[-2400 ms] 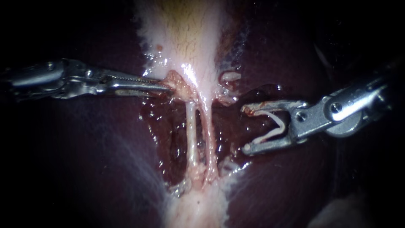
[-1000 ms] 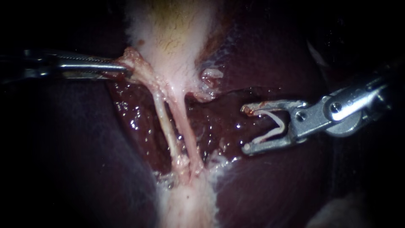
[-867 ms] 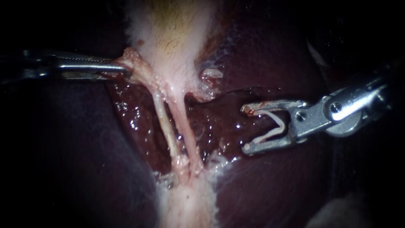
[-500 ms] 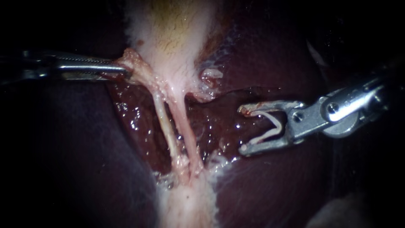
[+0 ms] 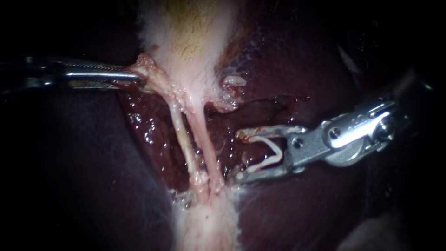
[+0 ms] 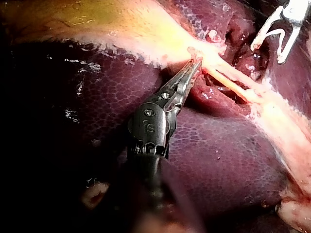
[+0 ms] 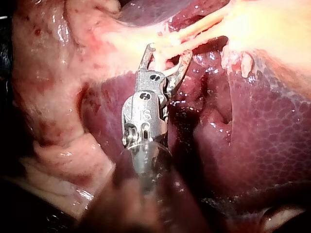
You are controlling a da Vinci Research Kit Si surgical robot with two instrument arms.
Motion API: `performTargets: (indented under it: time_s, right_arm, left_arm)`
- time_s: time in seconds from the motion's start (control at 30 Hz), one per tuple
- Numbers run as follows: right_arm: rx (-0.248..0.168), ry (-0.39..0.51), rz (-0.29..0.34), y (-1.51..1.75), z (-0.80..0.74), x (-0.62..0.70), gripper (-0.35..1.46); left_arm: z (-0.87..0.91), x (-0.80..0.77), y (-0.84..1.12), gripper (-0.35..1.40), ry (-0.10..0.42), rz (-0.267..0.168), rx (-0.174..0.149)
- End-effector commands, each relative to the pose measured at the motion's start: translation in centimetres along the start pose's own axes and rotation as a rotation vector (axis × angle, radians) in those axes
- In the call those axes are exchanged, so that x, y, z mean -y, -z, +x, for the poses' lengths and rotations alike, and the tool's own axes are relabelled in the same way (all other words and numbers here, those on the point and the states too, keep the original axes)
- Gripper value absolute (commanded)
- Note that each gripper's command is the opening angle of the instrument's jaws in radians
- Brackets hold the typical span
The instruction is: Clipping first clip left tube
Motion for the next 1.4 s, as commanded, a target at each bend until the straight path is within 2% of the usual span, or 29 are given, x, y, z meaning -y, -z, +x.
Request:
performTargets:
  time_s: [0.03,0.4,0.67,1.07,1.23,1.4]
  right_arm:
    - [0.0,-0.003,0.0,-0.04,0.01,0.01,0.5]
    - [-0.001,-0.061,0.011,-0.41,0.01,0.01,0.49]
    - [0.0,-0.071,0.02,-0.66,-0.07,-0.01,0.5]
    - [0.001,-0.088,0.007,-0.88,-0.26,-0.16,0.5]
    - [0.017,-0.091,0.003,-0.97,-0.37,-0.22,0.5]
    - [0.023,-0.097,0.003,-0.97,-0.42,-0.3,0.5]
  left_arm:
    - [0.0,0.0,-0.01,-0.35,0.0,0.0,0.001]
    - [0.0,0.0,-0.02,-0.35,0.0,0.001,0.0]
    - [0.0,-0.01,-0.03,-0.35,0.0,0.002,0.0]
    - [0.01,-0.04,-0.04,-0.35,0.001,0.005,0.0]
    - [0.02,-0.07,-0.04,-0.35,0.001,0.01,0.0]
    - [0.02,-0.07,-0.04,-0.35,0.001,0.007,0.0]
